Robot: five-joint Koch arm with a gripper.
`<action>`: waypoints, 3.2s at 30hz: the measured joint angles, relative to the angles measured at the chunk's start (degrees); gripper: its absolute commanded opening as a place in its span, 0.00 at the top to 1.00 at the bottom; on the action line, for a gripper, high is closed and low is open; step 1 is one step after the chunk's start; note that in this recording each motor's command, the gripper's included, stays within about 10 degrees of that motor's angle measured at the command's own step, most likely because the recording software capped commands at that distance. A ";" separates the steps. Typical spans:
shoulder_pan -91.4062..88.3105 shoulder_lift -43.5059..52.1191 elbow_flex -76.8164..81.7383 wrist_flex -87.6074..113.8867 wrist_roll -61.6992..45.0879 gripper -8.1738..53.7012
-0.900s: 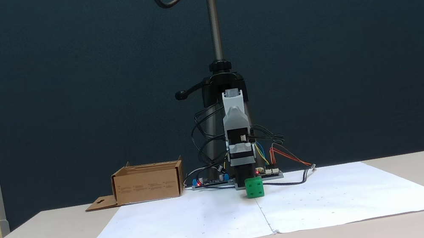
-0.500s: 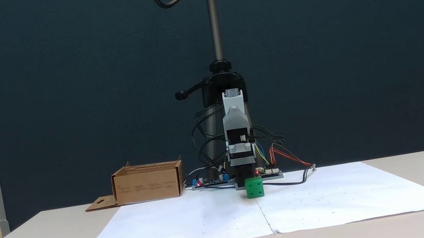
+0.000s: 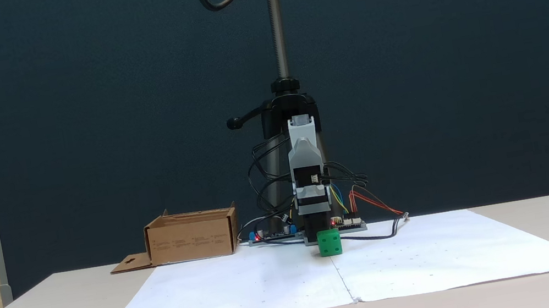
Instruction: Grasp a green dice and put it in the bin.
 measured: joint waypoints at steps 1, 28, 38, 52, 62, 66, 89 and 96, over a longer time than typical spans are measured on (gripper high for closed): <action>0.00 0.00 0.00 0.00 0.00 0.15; -2.29 0.00 -10.63 32.43 0.00 0.15; -2.11 0.00 -24.26 58.18 0.00 0.17; -1.32 0.00 -40.08 77.17 0.00 0.19; -1.93 0.00 -48.96 96.24 0.09 0.18; -2.55 0.00 -51.94 106.44 0.09 0.18; -2.37 0.00 -61.35 138.87 3.25 0.17; -2.46 0.00 -61.35 145.11 4.83 0.17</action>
